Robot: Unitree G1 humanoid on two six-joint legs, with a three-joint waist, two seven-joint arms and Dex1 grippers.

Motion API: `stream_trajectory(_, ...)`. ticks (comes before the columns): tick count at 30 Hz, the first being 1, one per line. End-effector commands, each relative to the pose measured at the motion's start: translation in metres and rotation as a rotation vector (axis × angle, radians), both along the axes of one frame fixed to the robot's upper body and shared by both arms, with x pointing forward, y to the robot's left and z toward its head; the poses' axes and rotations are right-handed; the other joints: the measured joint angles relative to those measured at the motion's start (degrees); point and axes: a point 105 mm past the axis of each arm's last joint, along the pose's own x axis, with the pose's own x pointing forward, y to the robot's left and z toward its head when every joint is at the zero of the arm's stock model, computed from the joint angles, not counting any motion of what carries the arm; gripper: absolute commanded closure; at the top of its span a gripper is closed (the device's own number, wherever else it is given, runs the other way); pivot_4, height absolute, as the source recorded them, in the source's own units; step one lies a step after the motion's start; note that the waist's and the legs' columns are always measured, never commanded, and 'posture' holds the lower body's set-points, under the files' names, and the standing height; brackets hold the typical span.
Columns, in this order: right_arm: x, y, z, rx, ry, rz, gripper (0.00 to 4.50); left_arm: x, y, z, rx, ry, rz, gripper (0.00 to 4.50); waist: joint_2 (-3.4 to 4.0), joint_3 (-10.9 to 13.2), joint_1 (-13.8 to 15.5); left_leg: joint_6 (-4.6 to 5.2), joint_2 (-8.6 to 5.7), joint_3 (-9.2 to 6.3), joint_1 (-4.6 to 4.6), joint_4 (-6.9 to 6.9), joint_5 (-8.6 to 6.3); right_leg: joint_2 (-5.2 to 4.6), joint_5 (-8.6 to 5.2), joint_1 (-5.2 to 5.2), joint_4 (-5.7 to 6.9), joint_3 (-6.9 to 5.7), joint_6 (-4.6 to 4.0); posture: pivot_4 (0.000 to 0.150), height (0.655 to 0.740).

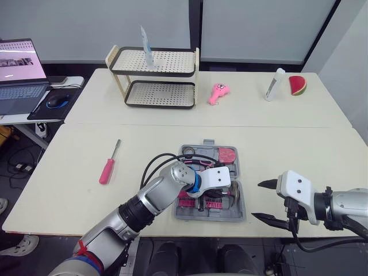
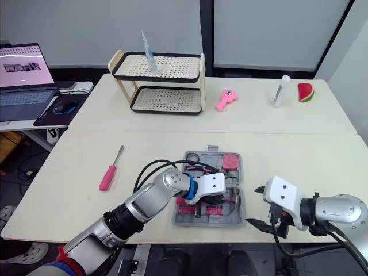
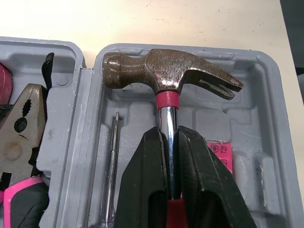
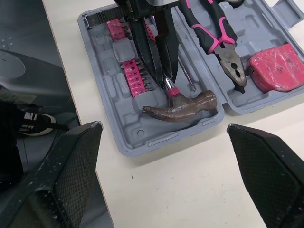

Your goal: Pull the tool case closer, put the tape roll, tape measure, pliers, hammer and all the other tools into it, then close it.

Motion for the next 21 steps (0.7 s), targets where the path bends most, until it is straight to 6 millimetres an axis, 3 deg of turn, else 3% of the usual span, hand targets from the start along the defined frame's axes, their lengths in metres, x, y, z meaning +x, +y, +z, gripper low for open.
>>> stream_trajectory(1,0.000,0.004,0.008,-0.005,-0.038,0.021,0.00,0.000,-0.007,0.014,-0.037,-0.044,-0.031,3.43,0.00,0.00,0.00,0.00,0.00,0.00,0.00,0.00,0.00,0.00,0.00,0.00,0.00,0.00,0.00,0.150,0.7356)
stream_trajectory(6,0.000,0.005,0.008,-0.001,-0.039,0.018,0.00,0.002,-0.009,0.026,-0.081,-0.065,-0.027,1.84,0.00,0.00,0.00,0.00,0.00,0.00,0.00,0.00,0.00,0.00,0.00,0.01,0.00,0.01,0.00,0.150,0.7356)
stream_trajectory(12,0.000,0.008,0.010,0.012,-0.047,0.016,0.00,0.001,0.001,0.056,-0.173,-0.075,-0.038,0.01,0.00,0.00,-0.01,-0.01,0.00,-0.01,0.00,0.00,0.01,0.00,0.00,0.01,0.00,0.01,0.00,0.150,0.7356)
stream_trajectory(16,0.003,0.010,0.012,0.035,-0.070,0.011,0.00,-0.004,0.023,0.062,-0.235,-0.072,-0.120,0.01,0.04,-0.02,-0.12,-0.02,0.04,0.00,0.03,0.00,0.01,0.01,0.00,0.00,0.01,0.01,0.00,0.150,0.7356)
stream_trajectory(21,0.005,0.012,0.012,0.045,-0.076,0.010,0.00,-0.004,0.038,0.047,-0.180,-0.048,-0.156,1.23,0.03,-0.02,0.12,-0.01,-0.01,0.00,0.01,0.00,0.00,-0.02,0.00,0.01,-0.02,-0.01,0.00,0.150,0.7356)
